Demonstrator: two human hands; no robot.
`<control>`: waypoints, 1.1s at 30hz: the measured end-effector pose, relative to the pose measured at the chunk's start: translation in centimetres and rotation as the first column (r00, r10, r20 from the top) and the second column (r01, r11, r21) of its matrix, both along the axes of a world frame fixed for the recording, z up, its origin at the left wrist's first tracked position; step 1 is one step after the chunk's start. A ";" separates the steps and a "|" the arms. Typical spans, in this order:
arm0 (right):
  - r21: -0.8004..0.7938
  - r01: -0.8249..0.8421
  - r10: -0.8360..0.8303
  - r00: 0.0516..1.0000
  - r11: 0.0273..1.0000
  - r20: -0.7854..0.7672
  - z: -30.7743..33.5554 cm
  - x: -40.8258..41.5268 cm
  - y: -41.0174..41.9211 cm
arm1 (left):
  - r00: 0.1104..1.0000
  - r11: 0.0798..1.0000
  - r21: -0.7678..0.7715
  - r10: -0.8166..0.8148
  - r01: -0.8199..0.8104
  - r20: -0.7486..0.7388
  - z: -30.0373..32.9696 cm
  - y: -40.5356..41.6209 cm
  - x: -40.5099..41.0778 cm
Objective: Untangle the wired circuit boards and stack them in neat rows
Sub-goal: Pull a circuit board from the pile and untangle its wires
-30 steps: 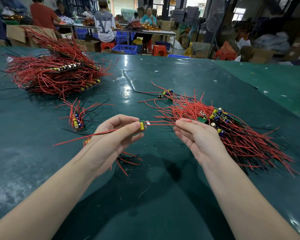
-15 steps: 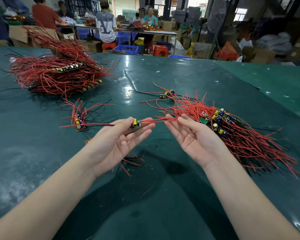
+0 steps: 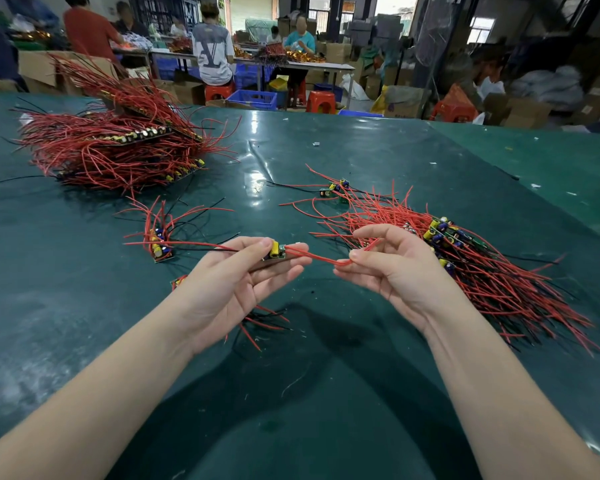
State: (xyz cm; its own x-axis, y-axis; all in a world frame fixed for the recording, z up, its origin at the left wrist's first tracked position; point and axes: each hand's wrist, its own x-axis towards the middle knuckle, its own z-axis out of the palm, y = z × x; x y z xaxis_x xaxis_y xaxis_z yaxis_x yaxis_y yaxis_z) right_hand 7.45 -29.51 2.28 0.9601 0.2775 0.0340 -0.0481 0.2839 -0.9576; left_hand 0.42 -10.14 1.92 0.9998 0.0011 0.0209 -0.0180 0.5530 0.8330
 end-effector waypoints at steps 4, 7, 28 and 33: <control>0.088 0.040 -0.030 0.993 0.995 -0.110 -0.1 0.2 0.0 | 1.000 1.000 0.001 0.028 -0.028 -0.013 -0.1 0.1 0.2; 0.199 0.064 -0.020 0.976 0.978 -0.218 0.0 0.5 -0.2 | 0.999 0.999 -0.009 0.043 -0.043 -0.027 -0.2 0.3 0.4; 0.246 -0.019 0.078 0.969 0.969 -0.235 0.2 -0.3 0.7 | 0.985 0.986 0.035 0.165 -0.163 -0.058 -0.7 0.5 0.6; 0.195 -0.217 0.253 0.950 0.956 -0.183 -0.9 -1.5 2.6 | 0.996 0.996 0.026 0.085 -0.084 -0.033 -0.7 -0.3 0.5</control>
